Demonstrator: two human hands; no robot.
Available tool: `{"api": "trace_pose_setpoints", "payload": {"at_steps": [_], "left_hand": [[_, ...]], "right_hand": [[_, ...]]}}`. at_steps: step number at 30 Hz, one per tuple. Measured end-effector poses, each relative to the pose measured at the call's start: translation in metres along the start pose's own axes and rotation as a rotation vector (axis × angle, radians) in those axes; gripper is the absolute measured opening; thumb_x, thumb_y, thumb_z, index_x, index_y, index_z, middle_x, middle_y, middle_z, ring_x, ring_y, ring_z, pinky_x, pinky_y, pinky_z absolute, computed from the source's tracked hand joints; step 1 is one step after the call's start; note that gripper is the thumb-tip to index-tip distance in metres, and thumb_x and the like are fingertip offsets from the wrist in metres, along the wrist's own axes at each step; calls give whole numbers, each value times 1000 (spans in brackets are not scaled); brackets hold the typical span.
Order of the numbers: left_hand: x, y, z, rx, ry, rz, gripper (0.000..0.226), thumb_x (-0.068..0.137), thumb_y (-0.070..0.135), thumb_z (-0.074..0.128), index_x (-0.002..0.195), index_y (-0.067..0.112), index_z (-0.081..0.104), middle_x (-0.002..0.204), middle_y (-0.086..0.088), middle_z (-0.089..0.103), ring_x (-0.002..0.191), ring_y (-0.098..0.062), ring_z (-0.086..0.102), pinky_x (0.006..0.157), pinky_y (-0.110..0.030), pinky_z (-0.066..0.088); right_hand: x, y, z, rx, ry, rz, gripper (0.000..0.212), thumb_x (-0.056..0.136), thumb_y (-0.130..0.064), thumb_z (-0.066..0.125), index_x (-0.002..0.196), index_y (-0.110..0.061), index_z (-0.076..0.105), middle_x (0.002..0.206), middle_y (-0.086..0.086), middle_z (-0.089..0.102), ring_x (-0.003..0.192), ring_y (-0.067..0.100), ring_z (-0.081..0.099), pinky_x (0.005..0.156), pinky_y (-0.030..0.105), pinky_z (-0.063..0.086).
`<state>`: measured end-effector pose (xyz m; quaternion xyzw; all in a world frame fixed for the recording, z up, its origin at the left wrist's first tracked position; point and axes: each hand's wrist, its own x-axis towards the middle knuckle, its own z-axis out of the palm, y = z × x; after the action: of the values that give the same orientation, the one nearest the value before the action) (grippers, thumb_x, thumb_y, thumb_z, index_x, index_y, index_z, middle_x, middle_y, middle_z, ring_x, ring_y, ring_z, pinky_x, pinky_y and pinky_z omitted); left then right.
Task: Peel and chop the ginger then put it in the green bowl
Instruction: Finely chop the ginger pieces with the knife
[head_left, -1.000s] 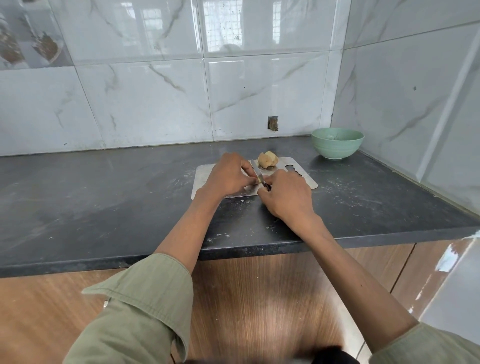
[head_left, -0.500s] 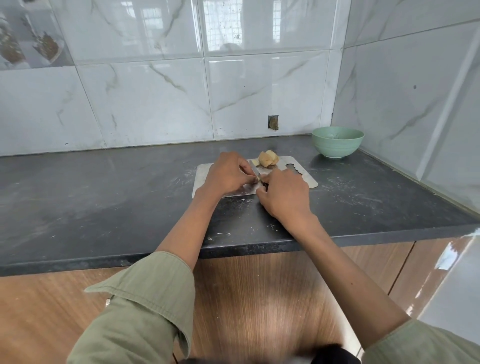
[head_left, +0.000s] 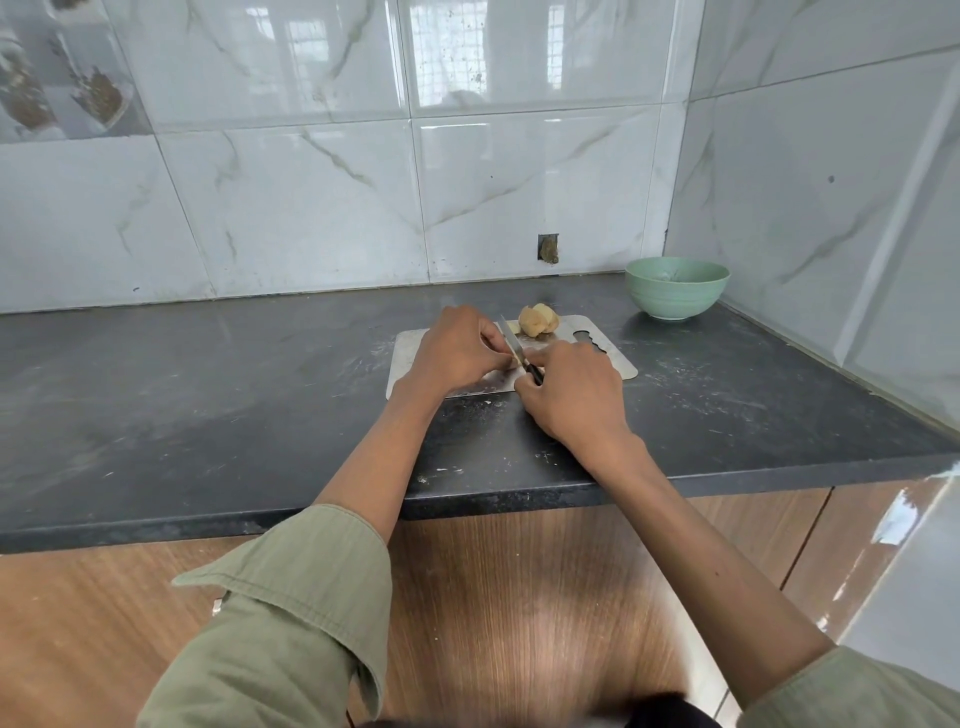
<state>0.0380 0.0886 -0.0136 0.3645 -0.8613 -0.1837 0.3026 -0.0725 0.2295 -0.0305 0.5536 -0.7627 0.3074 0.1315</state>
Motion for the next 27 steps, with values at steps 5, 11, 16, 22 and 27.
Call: {"api": "trace_pose_setpoints", "payload": {"at_steps": [5,11,16,22,27], "left_hand": [[-1,0,0,-4,-2,15,12,71,25,92,69,31,82,64,17,73,68,-8,70,70,-44,61],[-1,1,-1,1,-15,22,18,72,24,92,66,35,79,63,18,72,63,-6,69,70,-43,61],[0,1,-1,1,-26,8,12,72,27,92,71,33,82,65,17,73,69,-11,72,72,-46,61],[-2,4,-6,13,-18,12,21,73,25,92,64,38,78,62,18,72,57,-6,67,68,-44,61],[-3,3,-8,7,-60,26,13,73,31,93,69,33,81,65,13,74,48,-4,61,67,-45,60]], "right_hand": [[0,-1,0,10,16,-13,24,92,-36,56,100,-26,76,91,11,67,89,35,63,64,34,36],[0,-1,1,2,-11,6,24,91,-36,57,99,-23,76,78,5,50,88,35,63,64,34,38],[0,-1,0,-1,-18,6,24,92,-34,57,97,-21,76,80,5,47,91,36,62,65,34,36],[1,-3,-1,-8,-39,0,23,92,-31,58,103,-21,75,93,12,60,97,36,62,68,34,37],[10,-4,-1,15,-107,9,14,94,-30,60,97,-19,68,108,15,65,105,38,60,72,34,35]]}}
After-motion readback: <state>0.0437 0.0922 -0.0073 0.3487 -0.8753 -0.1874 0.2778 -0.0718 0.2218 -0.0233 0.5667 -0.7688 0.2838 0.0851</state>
